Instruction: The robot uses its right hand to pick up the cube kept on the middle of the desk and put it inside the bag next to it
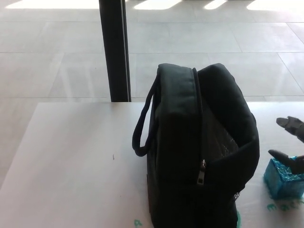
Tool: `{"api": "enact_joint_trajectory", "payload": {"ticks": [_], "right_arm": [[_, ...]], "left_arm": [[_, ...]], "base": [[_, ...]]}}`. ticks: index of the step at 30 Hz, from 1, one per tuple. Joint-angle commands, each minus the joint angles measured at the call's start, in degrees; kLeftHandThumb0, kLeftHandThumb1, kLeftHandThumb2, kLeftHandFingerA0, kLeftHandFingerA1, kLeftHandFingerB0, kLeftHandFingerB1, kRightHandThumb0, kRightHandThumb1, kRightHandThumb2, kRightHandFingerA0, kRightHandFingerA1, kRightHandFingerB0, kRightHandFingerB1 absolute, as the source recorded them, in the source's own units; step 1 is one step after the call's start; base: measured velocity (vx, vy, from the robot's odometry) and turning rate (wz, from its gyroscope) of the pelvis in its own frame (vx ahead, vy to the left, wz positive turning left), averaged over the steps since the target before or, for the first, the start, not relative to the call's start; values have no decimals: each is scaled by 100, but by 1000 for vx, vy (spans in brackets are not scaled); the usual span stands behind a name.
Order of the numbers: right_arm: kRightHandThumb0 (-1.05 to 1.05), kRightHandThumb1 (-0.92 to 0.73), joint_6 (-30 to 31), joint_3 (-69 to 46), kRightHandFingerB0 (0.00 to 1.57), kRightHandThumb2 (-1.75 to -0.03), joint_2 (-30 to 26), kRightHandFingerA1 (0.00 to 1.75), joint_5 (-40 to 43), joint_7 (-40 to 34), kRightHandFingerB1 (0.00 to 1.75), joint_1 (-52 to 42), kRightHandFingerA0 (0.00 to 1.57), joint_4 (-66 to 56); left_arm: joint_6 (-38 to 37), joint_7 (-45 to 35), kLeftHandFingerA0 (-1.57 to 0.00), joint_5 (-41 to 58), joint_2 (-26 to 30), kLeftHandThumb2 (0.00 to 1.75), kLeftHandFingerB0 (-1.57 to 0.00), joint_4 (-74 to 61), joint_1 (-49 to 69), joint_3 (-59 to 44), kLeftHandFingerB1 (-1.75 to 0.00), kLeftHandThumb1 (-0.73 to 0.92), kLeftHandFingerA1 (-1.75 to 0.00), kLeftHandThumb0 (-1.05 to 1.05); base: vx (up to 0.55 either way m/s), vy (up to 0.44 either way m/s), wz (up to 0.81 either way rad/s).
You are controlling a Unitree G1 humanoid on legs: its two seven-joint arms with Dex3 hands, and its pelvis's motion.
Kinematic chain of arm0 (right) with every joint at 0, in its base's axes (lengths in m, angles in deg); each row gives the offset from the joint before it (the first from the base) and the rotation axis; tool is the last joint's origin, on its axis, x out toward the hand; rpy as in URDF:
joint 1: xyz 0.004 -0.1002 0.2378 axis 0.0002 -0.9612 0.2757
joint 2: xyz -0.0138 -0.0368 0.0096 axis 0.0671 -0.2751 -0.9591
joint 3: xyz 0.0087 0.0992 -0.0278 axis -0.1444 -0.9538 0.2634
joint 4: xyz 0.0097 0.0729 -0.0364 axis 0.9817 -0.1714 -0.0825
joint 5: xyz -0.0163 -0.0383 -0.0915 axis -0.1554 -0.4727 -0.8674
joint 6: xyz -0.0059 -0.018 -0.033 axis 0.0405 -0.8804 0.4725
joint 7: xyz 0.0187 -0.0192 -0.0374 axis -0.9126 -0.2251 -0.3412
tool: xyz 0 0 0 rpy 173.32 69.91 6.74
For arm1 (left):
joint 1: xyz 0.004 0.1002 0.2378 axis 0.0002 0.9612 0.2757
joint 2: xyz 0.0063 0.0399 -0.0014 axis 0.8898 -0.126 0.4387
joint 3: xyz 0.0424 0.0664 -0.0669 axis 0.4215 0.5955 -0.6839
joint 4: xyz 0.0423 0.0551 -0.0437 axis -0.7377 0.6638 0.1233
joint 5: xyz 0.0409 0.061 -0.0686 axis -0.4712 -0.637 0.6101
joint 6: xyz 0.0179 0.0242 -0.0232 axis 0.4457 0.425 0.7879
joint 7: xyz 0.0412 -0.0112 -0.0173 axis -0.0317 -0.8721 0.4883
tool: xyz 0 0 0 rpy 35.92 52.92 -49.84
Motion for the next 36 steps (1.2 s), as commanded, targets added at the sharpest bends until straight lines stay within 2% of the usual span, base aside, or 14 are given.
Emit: {"api": "enact_joint_trajectory", "payload": {"ticks": [1,6,7,10,12,13,17,22,23,24,25,29,32,36], "right_arm": [[-105,-66,14,142,1,-106,93,9,-380,147,5,-107,0,-123],[-105,-68,221,214,2,-105,171,6,-520,250,4,-135,0,-365],[-105,-68,198,234,2,-105,175,7,-561,256,3,-116,0,-281],[-97,-62,226,261,0,-105,131,21,-672,278,10,-162,0,-166],[-94,-59,273,245,2,-100,115,21,-687,364,10,-144,0,-18],[-97,-60,340,211,6,-98,104,18,-637,448,6,-142,0,14],[-91,-53,613,331,10,-84,-5,11,-741,938,4,-16,0,231],[-84,-48,700,711,12,-74,-222,4,-1084,1338,9,106,0,413],[-83,-47,577,854,5,-71,-235,1,-1228,1302,16,152,0,539],[-86,-49,544,907,8,-73,-242,1,-1271,1301,19,173,0,567],[-86,-50,542,924,15,-75,-244,1,-1278,1304,24,183,0,568],[-75,-44,620,1049,8,-70,-207,0,-1406,1380,28,235,0,531],[-84,-48,674,1111,5,-71,-141,0,-1441,1541,23,229,0,423],[-68,-39,774,1186,4,-69,-74,17,-1496,1784,28,232,0,335]], "left_arm": [[-19,-19,-4,-53,109,96,0,100,-27,23,-49,33,-54,-41],[27,-45,-4,-29,132,96,0,74,-12,28,-49,34,-54,-40],[25,-21,-11,-35,130,58,-19,66,-6,26,-39,62,-48,-74],[25,-44,-4,-34,137,97,0,72,8,33,-49,36,-54,-40],[16,-42,-11,-37,144,58,-20,101,-9,33,-40,64,-49,-73],[3,-55,-5,-41,151,97,-1,119,-22,37,-49,36,-54,-40],[-42,-97,-10,-31,179,58,-19,188,-74,30,-40,62,-50,-74],[-26,-98,-9,-37,179,82,-14,158,-92,44,-47,47,-53,-76],[-48,-139,-5,-31,189,95,-1,180,-91,42,-49,33,-55,-40],[-26,-127,-10,-40,197,82,-13,165,-105,51,-47,48,-53,-76],[-74,-177,-5,-56,217,95,0,189,-127,76,-49,33,-55,-41],[-88,-143,-12,-79,233,58,-21,280,-204,77,-41,62,-50,-73],[-56,-121,-12,-75,239,83,-17,227,-187,64,-49,45,-55,-78],[-35,-157,-13,-38,218,58,-22,196,-198,54,-41,61,-51,-75]], "base": [[0,0,0],[0,0,0],[0,0,0],[0,0,0],[0,0,0],[0,0,0],[0,0,0],[0,0,0],[0,0,0],[0,0,0],[0,0,0],[0,0,0],[0,0,0],[0,0,0]]}}
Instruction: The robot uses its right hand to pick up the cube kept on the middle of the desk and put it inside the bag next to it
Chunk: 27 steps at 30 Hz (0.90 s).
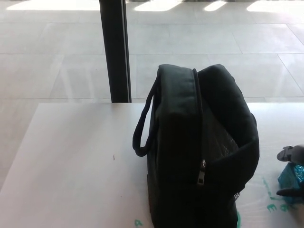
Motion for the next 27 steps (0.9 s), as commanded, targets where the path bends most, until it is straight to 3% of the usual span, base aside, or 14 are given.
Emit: {"api": "enact_joint_trajectory", "payload": {"ticks": [1,6,7,8,9,10,11,14,17,20,22,23,24,27], "right_arm": [[-66,-37,65,388,9,-70,56,28,-356,701,18,-56,0,53],[-49,-36,-145,843,0,-62,-131,18,-647,1162,6,40,0,149],[-45,-31,-177,862,0,-57,-179,14,-620,1279,0,48,0,164],[-45,-31,-232,874,0,-57,-243,14,-579,1436,0,57,0,185],[-32,-32,-276,915,0,-54,-267,0,-627,1436,8,56,0,228],[-29,-34,-283,970,0,-55,-340,0,-725,1403,1,25,0,182],[-22,-37,-265,988,3,-57,-411,0,-772,1397,0,-15,0,112],[-20,-40,-319,1062,4,-61,-635,4,-916,1369,0,-158,0,-137],[-24,-38,-372,1331,0,-66,-777,60,-1299,1283,6,-221,0,-214],[-33,-44,-628,1568,0,-67,-807,73,-1670,784,6,-278,30,10],[-33,-44,-689,1623,0,-67,-810,73,-1794,652,6,-301,30,65],[-33,-51,-621,1548,0,-55,-815,81,-1775,495,12,-403,27,14],[-39,-74,-477,1378,0,-62,-762,121,-1756,80,33,-594,56,45],[-26,-65,-708,1287,12,-61,-873,143,-1952,-485,42,-865,62,-87]], "left_arm": [[-44,-48,-11,4,98,84,-16,57,-62,-30,-48,47,-54,-77],[-53,-92,-10,25,129,82,-15,67,-103,-58,-48,48,-53,-77],[-37,-72,-12,36,116,58,-22,42,-94,-72,-42,60,-50,-75],[-15,-46,-12,54,97,58,-22,10,-79,-93,-42,60,-50,-75],[-15,-50,-10,50,103,83,-15,30,-81,-94,-48,48,-54,-76],[-93,-50,-12,19,100,58,-22,68,-70,-83,-42,62,-51,-76],[-142,-40,-11,1,94,84,-17,84,-60,-82,-49,48,-55,-76],[-187,-73,-11,-9,104,85,-16,74,-20,-78,-49,48,-55,-77],[-210,-68,-9,-47,112,85,-17,78,-21,-49,-49,50,-54,-75],[-207,-99,-8,-19,100,85,-17,79,-23,-61,-49,50,-53,-74],[-236,-108,-8,-17,90,85,-17,79,3,-61,-49,50,-53,-74],[-185,-93,-7,-3,90,85,-17,54,7,-69,-49,50,-53,-73],[-195,-124,-6,-34,118,85,-16,20,30,-33,-48,52,-52,-73],[-202,-160,-6,-6,108,85,-18,38,32,-56,-49,52,-52,-70]], "base": [[0,0,0],[0,0,0],[0,0,0],[0,0,0],[0,0,0],[0,0,0],[0,0,0],[0,0,0],[0,0,0],[0,0,0],[0,0,0],[0,0,0],[0,0,0],[0,0,0]]}}
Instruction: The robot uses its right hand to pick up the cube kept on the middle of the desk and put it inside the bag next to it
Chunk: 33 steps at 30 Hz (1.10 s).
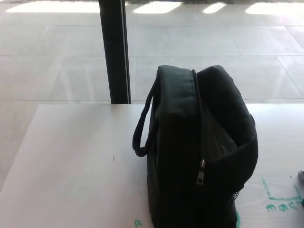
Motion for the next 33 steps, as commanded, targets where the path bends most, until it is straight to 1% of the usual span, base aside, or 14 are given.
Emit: {"api": "enact_joint_trajectory", "payload": {"ticks": [1,3,4,6,9,10,12,13,17,18,25,26,27,33], "right_arm": [[-26,-65,-350,-30,12,-61,-148,143,-515,-1042,42,-766,62,-19],[-27,-69,-464,-31,28,-63,-137,150,-640,-1431,38,-868,64,77],[-26,-64,-570,32,50,-59,-177,118,-754,-1566,43,-887,63,95],[-23,-65,-831,32,75,-59,-203,128,-828,-2018,72,-956,75,194],[-31,-64,-1619,-230,86,-69,-264,158,-725,-3774,101,-1249,93,420],[-31,-79,-1682,-223,78,-66,-264,171,-804,-4201,104,-1293,84,480],[-31,-81,-1834,-242,79,-64,-230,175,-869,-4884,88,-1336,85,611],[-39,-59,-2184,-274,81,-97,-234,137,-888,-5615,105,-1356,118,720],[-39,-49,-2306,-628,83,-90,-88,139,-500,-5670,112,-1436,122,621],[-23,-61,-2394,-803,79,-76,-19,175,-315,-5718,122,-1482,91,600],[-15,-60,-2840,-1455,75,-95,237,175,258,-5877,127,-1555,88,465],[-15,-53,-3147,-1699,70,-105,326,175,521,-5905,144,-1541,86,485],[-12,-59,-3199,-1786,72,-97,370,175,595,-5880,131,-1528,86,474],[-12,-54,-3233,-2235,72,-102,482,175,796,-5573,143,-1443,83,178]], "left_arm": [[-124,-53,-6,0,89,85,-18,2,66,-46,-49,52,-52,-70],[-164,-61,-6,-10,91,85,-18,37,60,-45,-49,52,-52,-70],[-158,-74,-6,-2,92,84,-18,34,69,-49,-49,51,-52,-71],[-150,-67,-7,-5,93,84,-18,21,80,-49,-49,50,-52,-70],[-85,21,-8,3,74,83,-20,54,48,-76,-49,50,-52,-68],[-103,0,-8,1,75,83,-20,63,59,-71,-49,51,-52,-68],[-104,-26,-8,-12,86,83,-20,25,83,-51,-49,51,-52,-69],[-147,-45,-9,-35,90,84,-20,-14,111,-26,-49,51,-52,-70],[-138,5,-10,-21,64,83,-21,45,74,-55,-50,49,-53,-69],[-154,-3,-10,-41,77,84,-22,47,67,-36,-50,49,-53,-71],[-152,-93,-7,-64,137,84,-20,3,100,5,-50,49,-52,-70],[-198,-91,-6,-101,144,84,-20,58,84,30,-50,49,-52,-70],[-198,-92,-6,-94,139,84,-20,61,101,21,-50,49,-52,-70],[-140,-82,-8,-79,134,83,-21,75,121,11,-50,50,-53,-68]], "base": [[0,0,0],[0,0,0],[0,0,0],[0,0,0],[0,0,0],[0,0,0],[0,0,0],[0,0,0],[0,0,0],[0,0,0],[0,0,0],[0,0,0],[0,0,0],[0,0,0]]}}
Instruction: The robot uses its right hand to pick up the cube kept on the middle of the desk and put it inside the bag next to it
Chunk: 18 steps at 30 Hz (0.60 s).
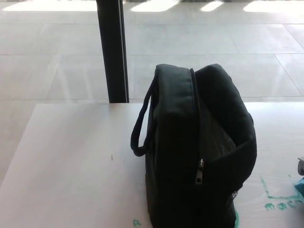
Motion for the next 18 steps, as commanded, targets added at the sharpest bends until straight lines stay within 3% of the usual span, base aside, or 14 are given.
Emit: {"api": "enact_joint_trajectory", "payload": {"ticks": [1,14,15,16,17,18], "right_arm": [[-12,-52,-1908,-1166,71,-105,456,175,935,-2216,149,-517,82,50],[-13,-47,-2212,-2129,78,-119,631,175,1132,-1907,151,167,90,-53],[-20,-47,-2224,-2205,95,-116,627,140,1157,-1787,123,252,120,-64],[-14,-47,-2271,-2263,77,-119,625,175,1163,-1757,151,326,90,-45],[-13,-47,-2254,-2316,76,-119,634,175,1194,-1668,152,345,90,-88],[-11,-53,-2237,-2376,76,-123,643,175,1222,-1587,148,368,102,-133]], "left_arm": [[-155,-82,-8,-80,153,83,-21,83,110,10,-50,50,-53,-68],[-328,-148,-6,-220,224,85,-19,174,123,138,-49,52,-52,-70],[-290,-134,-6,-199,219,84,-19,176,118,118,-49,51,-52,-70],[-261,-104,-6,-183,209,84,-19,210,95,99,-49,51,-52,-69],[-287,-114,-6,-194,219,84,-19,223,116,103,-49,52,-52,-69],[-306,-117,-6,-207,226,84,-19,230,126,113,-49,52,-51,-69]], "base": [[0,0,0],[0,0,0],[0,0,0],[0,0,0],[0,0,0],[0,0,0]]}}
